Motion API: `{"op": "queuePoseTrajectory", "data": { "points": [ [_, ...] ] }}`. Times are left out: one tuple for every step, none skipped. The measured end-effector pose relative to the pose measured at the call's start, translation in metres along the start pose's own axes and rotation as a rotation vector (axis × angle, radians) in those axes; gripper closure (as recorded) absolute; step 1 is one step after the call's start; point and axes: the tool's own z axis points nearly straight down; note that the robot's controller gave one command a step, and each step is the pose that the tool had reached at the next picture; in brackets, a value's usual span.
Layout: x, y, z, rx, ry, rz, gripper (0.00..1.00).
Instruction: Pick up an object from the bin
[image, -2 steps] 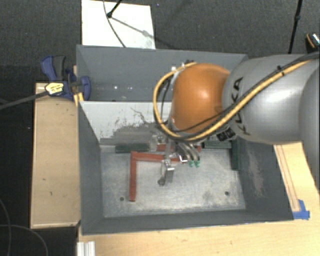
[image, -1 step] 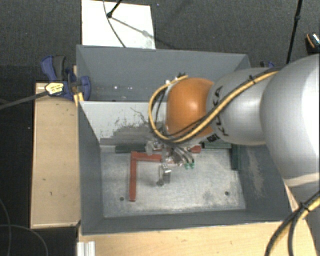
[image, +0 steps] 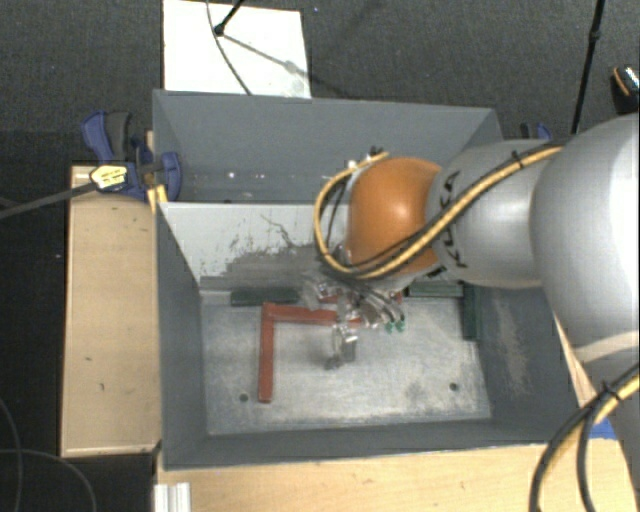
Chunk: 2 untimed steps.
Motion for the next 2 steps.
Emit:
{"op": "queuePoseTrajectory", "data": {
  "points": [
    [0.000,0.001,-0.001,-0.001,0.000,0.003,1.00],
    [0.003,0.017,-0.157,0.002,-0.009,-0.078,1.00]
  ]
}}
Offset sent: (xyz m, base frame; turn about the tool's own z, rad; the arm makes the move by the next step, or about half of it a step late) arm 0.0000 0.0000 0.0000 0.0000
